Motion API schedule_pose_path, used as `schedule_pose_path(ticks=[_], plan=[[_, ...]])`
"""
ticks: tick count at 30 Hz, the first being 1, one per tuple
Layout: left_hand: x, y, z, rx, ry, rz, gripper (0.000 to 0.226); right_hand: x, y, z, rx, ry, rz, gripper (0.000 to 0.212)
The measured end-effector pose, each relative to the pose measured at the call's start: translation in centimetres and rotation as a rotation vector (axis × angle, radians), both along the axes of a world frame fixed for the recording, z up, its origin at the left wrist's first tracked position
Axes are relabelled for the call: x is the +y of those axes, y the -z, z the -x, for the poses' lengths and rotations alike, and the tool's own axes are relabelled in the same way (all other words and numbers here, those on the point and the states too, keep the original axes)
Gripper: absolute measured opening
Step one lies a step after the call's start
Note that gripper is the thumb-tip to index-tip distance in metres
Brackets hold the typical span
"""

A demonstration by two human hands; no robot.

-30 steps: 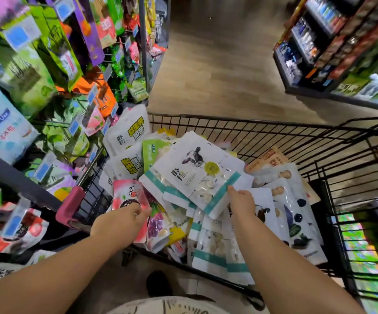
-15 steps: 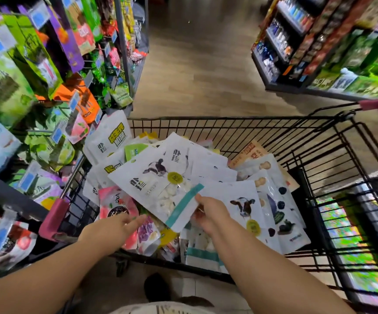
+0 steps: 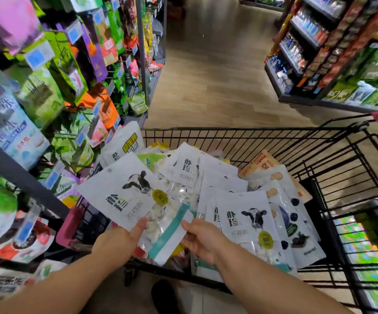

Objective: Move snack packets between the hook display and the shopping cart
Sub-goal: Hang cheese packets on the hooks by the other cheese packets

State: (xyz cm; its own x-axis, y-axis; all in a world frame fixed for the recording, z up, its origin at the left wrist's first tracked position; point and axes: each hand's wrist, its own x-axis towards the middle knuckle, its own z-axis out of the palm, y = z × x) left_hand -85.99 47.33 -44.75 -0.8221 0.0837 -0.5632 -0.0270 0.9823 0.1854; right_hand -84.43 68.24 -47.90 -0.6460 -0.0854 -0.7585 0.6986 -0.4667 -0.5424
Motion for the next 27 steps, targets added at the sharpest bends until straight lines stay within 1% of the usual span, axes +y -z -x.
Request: schedule_pose_path(ticks=[1,3,4,5,6,8,9,10,12,13,14,16,17,18,19,20,22,23,25,26,27], plan=[[-0.1,0.1,-0.2,-0.011,0.015,0.011,0.059,-0.1,-0.2,-0.2,0.014,-0.037,-0.041,0.011],[0.0,-0.2,-0.8,0.005,0.016,0.011,0.071,-0.1,-0.4,-0.5,0.039,-0.088,-0.12,0.019],[-0.3,0.0,-1.3,0.016,-0.005,-0.013,0.065,-0.3,-0.6,-1.0,0.052,-0.115,-0.164,0.018],[-0.5,0.0,-2.1,0.044,-0.018,-0.047,0.057,-0.5,-0.7,-1.6,0.064,-0.16,-0.225,0.009],[-0.8,0.1,-2.7,0.045,0.043,-0.03,0.056,-0.7,-0.9,-2.1,0.074,-0.218,-0.313,0.008],[-1.5,0.3,-4.2,0.038,0.117,0.003,0.058,-1.1,-0.9,-3.4,0.087,-0.409,-0.556,0.02],[-1.7,0.6,-5.0,0.055,0.139,0.039,0.055,-1.3,-0.9,-4.0,0.084,-0.495,-0.684,0.023],[-1.9,0.4,-5.7,0.063,0.164,0.067,0.053,-1.5,-0.8,-4.5,0.081,-0.546,-0.802,0.026],[-2.3,0.2,-7.4,0.023,0.109,0.017,0.06,-1.6,-0.7,-5.4,0.075,-0.524,-0.981,0.03],[-2.4,0.1,-8.4,0.02,0.077,-0.009,0.059,-1.6,-0.7,-6.0,0.077,-0.488,-1.043,0.03],[-2.7,0.0,-9.2,0.017,0.072,-0.013,0.056,-1.5,-0.7,-6.5,0.081,-0.456,-1.087,0.029],[-3.5,0.1,-10.9,0.073,0.12,0.006,0.046,-1.1,-0.6,-7.7,0.07,-0.41,-1.14,0.026],[-3.8,0.2,-11.8,0.078,0.099,0.001,0.048,-0.8,-0.4,-8.2,0.06,-0.395,-1.169,0.025],[-4.1,0.2,-12.6,0.082,0.108,0.008,0.056,-0.3,-0.3,-8.7,0.05,-0.387,-1.2,0.024],[-4.3,-0.1,-13.3,0.066,0.132,0.04,0.064,0.4,-0.2,-9.1,0.04,-0.377,-1.234,0.022],[-4.6,0.3,-13.9,0.05,0.164,0.03,0.068,1.1,-0.3,-9.4,0.029,-0.371,-1.271,0.022],[-5.2,0.3,-15.1,0.029,0.171,0.047,0.071,3.1,-0.8,-9.8,-0.008,-0.38,-1.369,0.029],[-5.4,0.5,-15.7,0.042,0.142,0.033,0.07,4.1,-1.3,-10.1,-0.037,-0.416,-1.433,0.03],[-5.9,1.2,-16.4,0.085,0.06,0.017,0.06,6.3,-1.8,-11.3,-0.124,-0.517,-1.57,0.035],[-6.3,1.6,-16.6,0.095,0.019,-0.004,0.053,7.4,-1.5,-12.2,-0.175,-0.557,-1.618,0.044],[-6.4,1.4,-17.1,0.086,-0.053,-0.017,0.05,8.3,-1.2,-13.2,-0.236,-0.573,-1.611,0.057]])
